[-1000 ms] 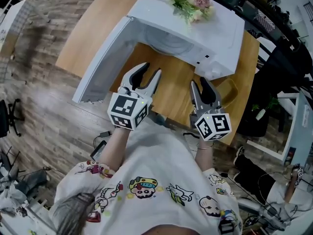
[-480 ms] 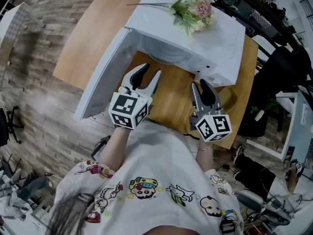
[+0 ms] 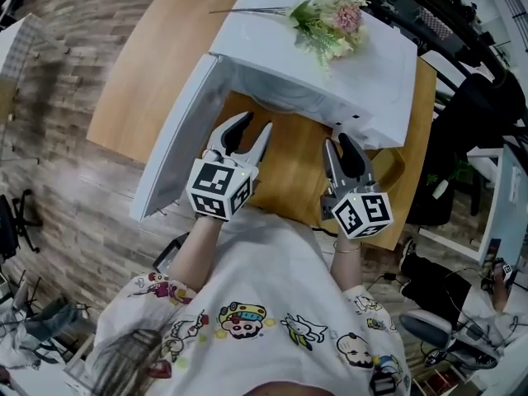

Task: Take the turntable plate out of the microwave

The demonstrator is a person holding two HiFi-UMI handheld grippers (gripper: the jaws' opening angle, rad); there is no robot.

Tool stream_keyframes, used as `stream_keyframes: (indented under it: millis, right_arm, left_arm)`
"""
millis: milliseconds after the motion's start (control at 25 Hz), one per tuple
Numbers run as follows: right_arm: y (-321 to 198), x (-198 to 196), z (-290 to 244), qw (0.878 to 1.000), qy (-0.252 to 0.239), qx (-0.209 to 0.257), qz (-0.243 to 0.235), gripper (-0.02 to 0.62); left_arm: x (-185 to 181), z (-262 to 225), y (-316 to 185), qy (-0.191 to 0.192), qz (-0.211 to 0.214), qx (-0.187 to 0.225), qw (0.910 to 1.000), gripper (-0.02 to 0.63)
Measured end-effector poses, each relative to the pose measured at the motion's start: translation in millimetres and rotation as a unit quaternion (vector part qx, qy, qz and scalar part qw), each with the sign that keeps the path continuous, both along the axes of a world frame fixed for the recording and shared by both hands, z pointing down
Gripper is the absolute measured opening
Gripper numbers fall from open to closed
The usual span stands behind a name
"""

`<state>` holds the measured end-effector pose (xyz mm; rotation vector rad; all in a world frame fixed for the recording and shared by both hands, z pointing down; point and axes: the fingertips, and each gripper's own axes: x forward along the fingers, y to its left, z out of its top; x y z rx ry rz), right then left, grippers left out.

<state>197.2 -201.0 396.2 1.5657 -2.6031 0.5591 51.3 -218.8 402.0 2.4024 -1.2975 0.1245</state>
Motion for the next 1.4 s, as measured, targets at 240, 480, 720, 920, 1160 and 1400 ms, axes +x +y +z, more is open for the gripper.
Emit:
stream_keyframes:
  millis: [240, 480, 720, 920, 1160, 1400]
  right_arm:
    - [-2.6, -0.2, 9.5, 0.999, -0.027, -0.012, 0.02, 0.143]
    - [-7.0, -1.5, 24.8, 0.998, -0.042, -0.028, 0.033, 0.143]
    - [-10.3, -2.4, 42.5, 0.996, -0.06, -0.056, 0.025, 0.143]
    - [-15.3, -0.5, 56.0, 0.994, -0.074, -0.075, 0.019, 0.141]
    - [-22.2, -5.0, 75.7, 0.99, -0.101, -0.099, 0.024, 0.141]
    - [-28.0, -9.8, 96.4, 0.986, -0.114, -0.116, 0.031, 0.141]
  left_arm:
    - [1.5, 16.9, -3.8, 0.005, 0.016, -0.012, 0.9998, 0.149]
    - [5.8, 37.6, -9.8, 0.013, 0.027, -0.036, 0.9989, 0.149]
    - [5.5, 56.5, -19.5, 0.034, 0.019, -0.069, 0.9968, 0.149]
    - [4.2, 73.5, -24.7, 0.064, 0.004, -0.099, 0.9931, 0.149]
    - [7.9, 98.8, -27.0, 0.102, -0.003, -0.139, 0.985, 0.149]
    - [11.5, 124.9, -34.1, 0.114, -0.001, -0.16, 0.9804, 0.149]
